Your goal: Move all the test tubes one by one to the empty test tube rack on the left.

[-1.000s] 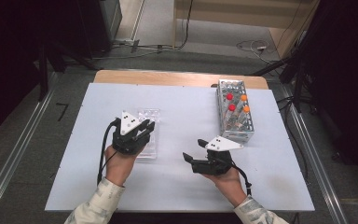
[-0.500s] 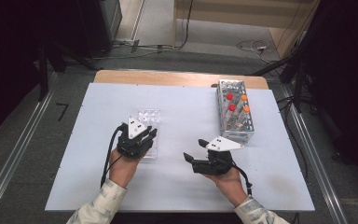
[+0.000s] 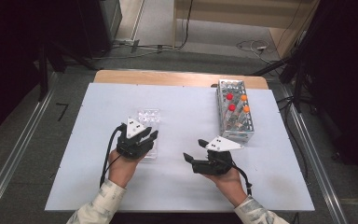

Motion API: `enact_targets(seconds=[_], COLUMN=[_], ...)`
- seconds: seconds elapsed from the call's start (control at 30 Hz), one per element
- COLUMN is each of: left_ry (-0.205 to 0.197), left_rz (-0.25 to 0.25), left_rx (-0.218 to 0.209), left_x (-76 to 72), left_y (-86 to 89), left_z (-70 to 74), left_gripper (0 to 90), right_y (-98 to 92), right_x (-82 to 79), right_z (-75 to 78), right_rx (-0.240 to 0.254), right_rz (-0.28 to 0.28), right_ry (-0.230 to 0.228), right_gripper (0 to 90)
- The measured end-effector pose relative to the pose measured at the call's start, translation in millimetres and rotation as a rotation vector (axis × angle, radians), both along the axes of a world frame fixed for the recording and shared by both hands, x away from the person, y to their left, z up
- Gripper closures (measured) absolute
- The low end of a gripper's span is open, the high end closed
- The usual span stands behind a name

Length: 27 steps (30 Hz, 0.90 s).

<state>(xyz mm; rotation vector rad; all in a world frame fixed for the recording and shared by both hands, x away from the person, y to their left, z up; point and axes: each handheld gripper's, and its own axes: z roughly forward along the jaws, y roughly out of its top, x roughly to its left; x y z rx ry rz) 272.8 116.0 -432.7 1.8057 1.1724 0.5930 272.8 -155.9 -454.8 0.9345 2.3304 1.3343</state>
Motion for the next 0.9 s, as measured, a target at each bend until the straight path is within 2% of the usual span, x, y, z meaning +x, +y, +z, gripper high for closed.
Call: enact_targets(seconds=[0.13,0.2,0.4,0.47,0.53,0.63,0.77,0.83,0.9], left_ry=[0.004,0.002,-0.002,-0.012,-0.021,-0.051,-0.049,-0.044,-0.042], left_rz=[-0.011,-0.014,0.001,0.006,0.009,0.041,0.061,0.066,0.071], left_rx=[-0.074,-0.088,-0.071,-0.063,-0.061,-0.068,-0.065,-0.074,-0.089], left_x=[-1.6,-2.9,-6.6,-8.7,-10.6,-13.7,-15.3,-15.2,-15.0], left_y=[3.7,5.0,6.1,7.0,8.4,12.5,17.4,19.6,21.5], left_z=[4.1,6.5,8.4,9.3,10.2,11.8,12.1,11.7,11.5], left_gripper=[59.0,53.2,28.9,24.0,21.4,20.8,20.7,20.7,20.7], right_y=[-0.6,-1.2,-4.7,-6.6,-9.7,-16.6,-31.6,-46.7,-51.7], right_x=[0.3,0.5,1.2,1.4,2.3,4.3,8.2,12.8,14.3], right_z=[0.2,0.4,1.9,3.2,4.8,7.2,10.4,13.4,14.5], right_rx=[0.001,0.003,0.007,0.009,0.008,0.016,0.014,0.021,0.023], right_rz=[-0.002,-0.003,-0.016,-0.023,-0.028,-0.052,-0.094,-0.14,-0.16], right_ry=[0.0,0.0,-0.007,-0.014,-0.023,-0.024,-0.032,-0.042,-0.047], right_gripper=[24.6,24.6,24.8,24.8,24.9,24.8,24.8,25.1,25.4])
